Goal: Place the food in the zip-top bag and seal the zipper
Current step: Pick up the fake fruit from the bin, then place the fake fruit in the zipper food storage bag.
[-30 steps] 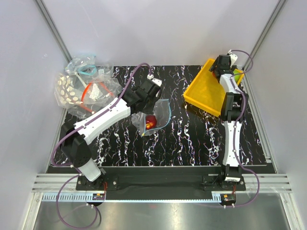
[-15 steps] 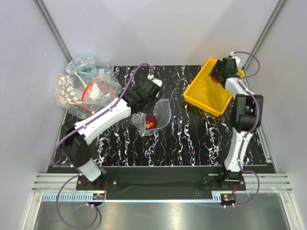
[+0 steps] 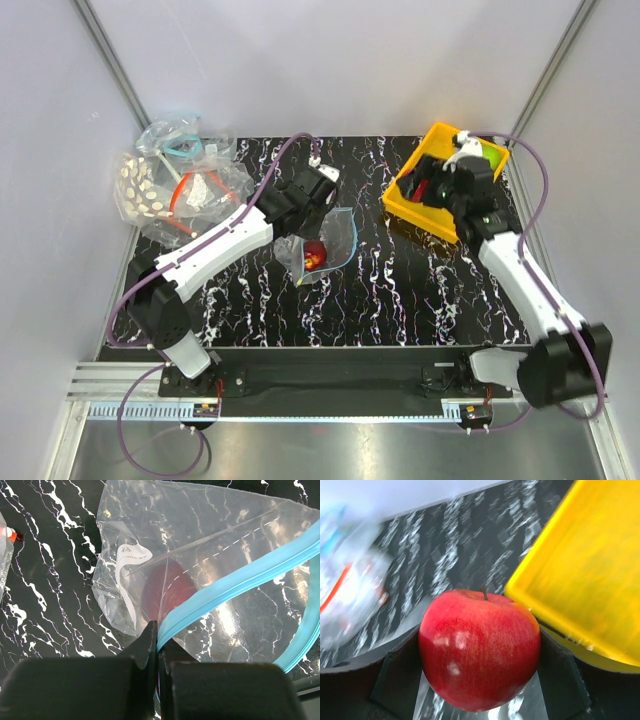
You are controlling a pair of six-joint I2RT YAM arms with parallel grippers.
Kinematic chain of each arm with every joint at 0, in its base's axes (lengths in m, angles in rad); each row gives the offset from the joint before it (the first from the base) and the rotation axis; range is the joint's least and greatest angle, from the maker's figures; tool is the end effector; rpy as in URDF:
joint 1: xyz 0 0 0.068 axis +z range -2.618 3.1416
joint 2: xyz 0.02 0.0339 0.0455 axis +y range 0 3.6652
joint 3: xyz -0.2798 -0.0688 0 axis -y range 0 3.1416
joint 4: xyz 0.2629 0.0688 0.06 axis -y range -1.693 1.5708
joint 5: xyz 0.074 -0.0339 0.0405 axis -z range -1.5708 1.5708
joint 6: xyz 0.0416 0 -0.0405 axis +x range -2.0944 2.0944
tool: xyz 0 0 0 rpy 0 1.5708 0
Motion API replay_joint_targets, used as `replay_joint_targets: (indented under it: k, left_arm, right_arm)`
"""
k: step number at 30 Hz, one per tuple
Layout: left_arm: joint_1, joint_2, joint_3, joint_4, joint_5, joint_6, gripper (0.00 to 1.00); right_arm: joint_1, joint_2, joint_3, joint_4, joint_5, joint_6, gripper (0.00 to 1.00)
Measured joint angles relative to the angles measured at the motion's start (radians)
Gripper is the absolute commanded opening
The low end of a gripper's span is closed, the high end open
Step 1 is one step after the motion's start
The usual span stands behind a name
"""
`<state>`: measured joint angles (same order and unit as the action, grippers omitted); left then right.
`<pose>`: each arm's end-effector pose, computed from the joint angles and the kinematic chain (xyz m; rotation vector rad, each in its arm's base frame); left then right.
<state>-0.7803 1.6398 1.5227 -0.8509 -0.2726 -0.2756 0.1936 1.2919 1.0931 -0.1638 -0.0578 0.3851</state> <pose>0.2723 -0.2538 0.3275 0.5183 2.4350 -0.0948 0.3141 0.0640 0.3484 0.1483 1.9525 0.4398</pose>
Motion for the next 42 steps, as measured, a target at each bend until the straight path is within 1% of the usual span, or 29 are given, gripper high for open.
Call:
replay_joint_targets:
  k: [5, 8, 12, 17, 21, 24, 29, 30, 31, 34, 35, 36, 42]
  left_arm:
    - [0.000, 0.000, 0.000, -0.001, 0.016, 0.000, 0.00]
    - [0.000, 0.000, 0.000, -0.001, 0.032, 0.000, 0.00]
    - [0.005, 0.000, 0.000, -0.001, 0.051, 0.000, 0.00]
    - [0.016, 0.000, 0.000, 0.000, 0.072, 0.000, 0.00]
    - [0.024, 0.000, 0.000, 0.000, 0.088, 0.000, 0.00]
    - [0.031, 0.000, 0.000, 0.001, 0.101, -0.001, 0.00]
    - [0.040, -0.001, 0.000, 0.005, 0.117, -0.001, 0.00]
    - [0.042, -0.002, 0.000, 0.006, 0.122, -0.001, 0.00]
    - [0.043, -0.003, -0.002, 0.008, 0.126, -0.001, 0.00]
    - [0.053, -0.011, -0.009, 0.010, 0.139, -0.001, 0.00]
    - [0.057, -0.014, -0.010, 0.010, 0.143, -0.001, 0.00]
    - [0.059, -0.016, -0.011, 0.010, 0.146, -0.001, 0.00]
    - [0.075, -0.024, -0.011, 0.014, 0.175, -0.002, 0.00]
  right_arm:
    - [0.096, -0.235, -0.119, -0.125, -0.125, 0.000, 0.50]
    - [0.146, -0.320, -0.135, -0.194, -0.185, 0.000, 0.49]
    - [0.244, -0.373, -0.135, -0.246, -0.249, 0.008, 0.49]
    - [0.338, -0.349, -0.135, -0.259, -0.276, 0.040, 0.49]
    - [0.404, -0.278, -0.140, -0.232, -0.273, 0.073, 0.49]
    - [0.441, -0.211, -0.140, -0.192, -0.265, 0.098, 0.49]
    - [0.464, -0.133, -0.139, -0.131, -0.229, 0.130, 0.49]
    - [0.466, -0.117, -0.138, -0.120, -0.216, 0.137, 0.50]
    - [0.466, -0.101, -0.138, -0.106, -0.208, 0.143, 0.57]
    - [0.467, -0.053, -0.124, -0.087, -0.177, 0.160, 0.80]
    - [0.467, -0.037, -0.115, -0.084, -0.165, 0.164, 0.94]
    - [0.467, -0.023, -0.106, -0.083, -0.157, 0.171, 0.98]
    - [0.468, 0.005, -0.063, -0.072, -0.119, 0.188, 1.00]
